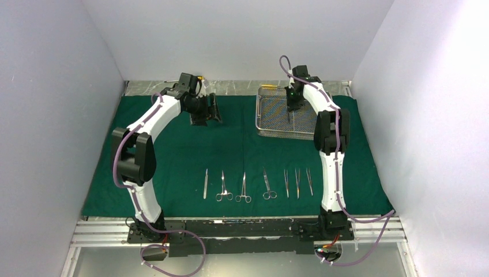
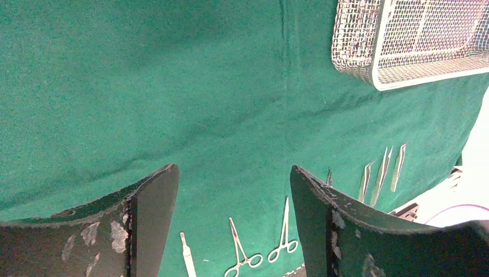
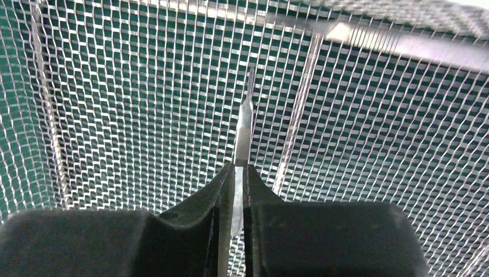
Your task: Open and lay out the surgical kit
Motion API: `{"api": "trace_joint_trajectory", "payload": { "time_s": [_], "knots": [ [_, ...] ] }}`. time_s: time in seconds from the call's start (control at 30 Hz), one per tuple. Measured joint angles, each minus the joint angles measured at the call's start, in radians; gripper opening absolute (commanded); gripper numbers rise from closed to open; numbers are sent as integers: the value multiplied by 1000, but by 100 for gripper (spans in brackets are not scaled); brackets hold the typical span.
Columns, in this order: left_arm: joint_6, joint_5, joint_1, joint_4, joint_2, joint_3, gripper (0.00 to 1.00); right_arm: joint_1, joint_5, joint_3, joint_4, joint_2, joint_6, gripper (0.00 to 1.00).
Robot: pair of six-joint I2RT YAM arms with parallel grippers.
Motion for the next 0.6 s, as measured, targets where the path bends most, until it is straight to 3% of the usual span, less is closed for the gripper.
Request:
{"api": "trace_joint_trajectory", "payload": {
  "time_s": [0.3,0.6],
  "knots": [
    [0,18,0,13,0,-29,75,18,39,-47,-68,-24,98,33],
    [0,30,0,22,-1,-47,75,43,116,-56,-73,-25,93,26]
  ]
}}
